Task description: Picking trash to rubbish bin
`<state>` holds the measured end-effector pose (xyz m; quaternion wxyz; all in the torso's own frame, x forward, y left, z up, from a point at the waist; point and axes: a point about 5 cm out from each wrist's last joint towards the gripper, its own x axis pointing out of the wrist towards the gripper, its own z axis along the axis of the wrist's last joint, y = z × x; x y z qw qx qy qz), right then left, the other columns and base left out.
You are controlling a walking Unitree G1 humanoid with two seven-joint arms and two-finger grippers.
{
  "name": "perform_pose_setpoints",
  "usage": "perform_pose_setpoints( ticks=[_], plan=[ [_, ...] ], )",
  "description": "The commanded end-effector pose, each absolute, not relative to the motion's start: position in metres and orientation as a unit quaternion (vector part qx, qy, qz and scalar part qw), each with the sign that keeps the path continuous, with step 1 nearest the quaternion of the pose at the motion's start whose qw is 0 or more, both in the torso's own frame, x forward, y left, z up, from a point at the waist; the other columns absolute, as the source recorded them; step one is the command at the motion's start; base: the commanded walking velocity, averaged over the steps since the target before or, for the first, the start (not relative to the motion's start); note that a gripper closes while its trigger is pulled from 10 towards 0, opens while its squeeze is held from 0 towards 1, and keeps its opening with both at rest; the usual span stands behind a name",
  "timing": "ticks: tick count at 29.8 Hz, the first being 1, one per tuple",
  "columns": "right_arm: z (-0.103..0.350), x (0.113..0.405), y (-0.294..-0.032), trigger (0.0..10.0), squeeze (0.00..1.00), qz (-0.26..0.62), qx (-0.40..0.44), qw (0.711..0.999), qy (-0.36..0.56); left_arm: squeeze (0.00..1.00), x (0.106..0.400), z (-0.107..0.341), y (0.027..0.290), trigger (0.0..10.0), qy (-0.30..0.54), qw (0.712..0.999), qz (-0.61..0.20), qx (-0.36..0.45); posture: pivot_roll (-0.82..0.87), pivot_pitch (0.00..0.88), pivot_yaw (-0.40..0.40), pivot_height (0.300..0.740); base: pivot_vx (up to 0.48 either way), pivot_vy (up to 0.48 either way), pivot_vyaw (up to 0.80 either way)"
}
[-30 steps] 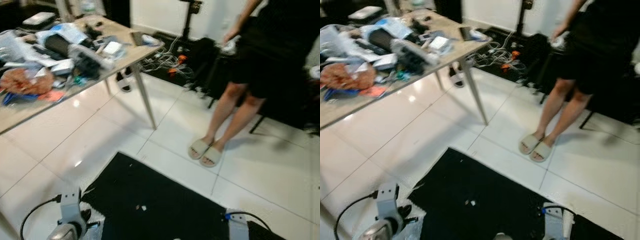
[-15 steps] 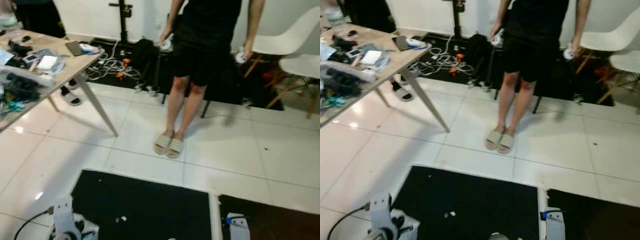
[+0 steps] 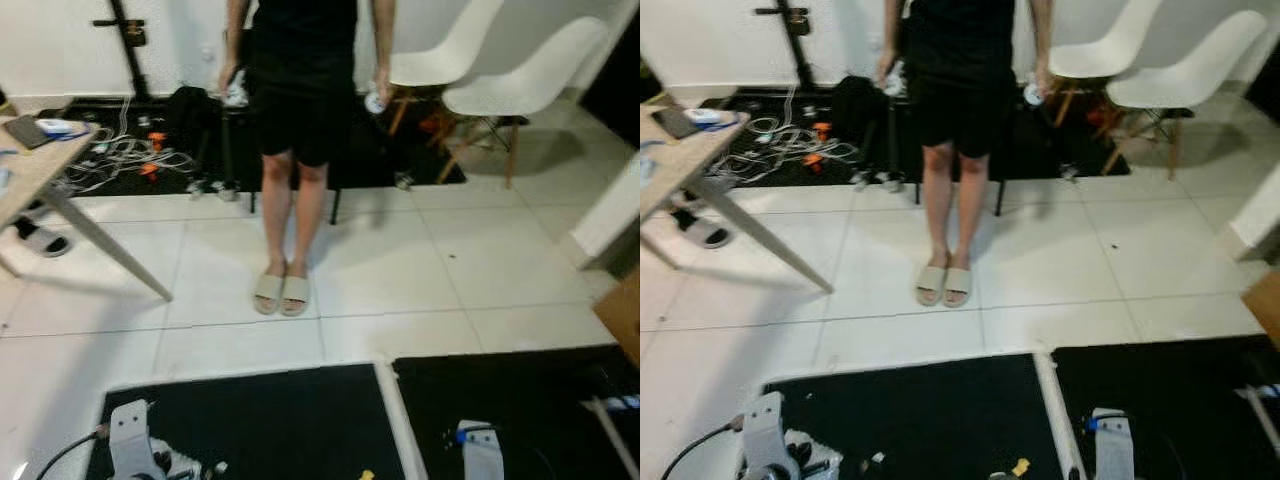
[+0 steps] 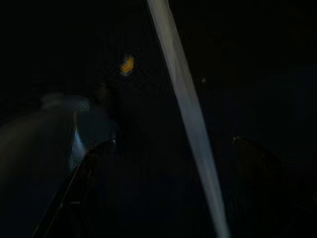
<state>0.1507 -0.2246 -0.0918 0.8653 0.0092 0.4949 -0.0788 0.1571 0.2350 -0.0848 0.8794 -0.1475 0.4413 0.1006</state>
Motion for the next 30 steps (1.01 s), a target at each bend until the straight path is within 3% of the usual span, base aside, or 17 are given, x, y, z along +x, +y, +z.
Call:
perform_pose_setpoints(
  ticks=[1,30],
  plan=[
    [-0.0946,0.1443,-0.2241,10.0,0.0,-0.082,0.012,0.858,0.506,0.0,0.1554,-0.0856,0.2355,10.0,0.447,0.877,0.102,-0.144,-0.06,0.088,0.03,0.74,0.0,0.0,-0.8],
    [-0.0946,0.1447,-0.224,10.0,0.0,-0.071,0.005,0.856,0.512,0.0,0.1549,-0.0865,0.2329,10.0,0.447,0.876,0.102,-0.151,-0.03,0.067,0.019,0.74,0.0,0.0,-0.8]
  ],
)
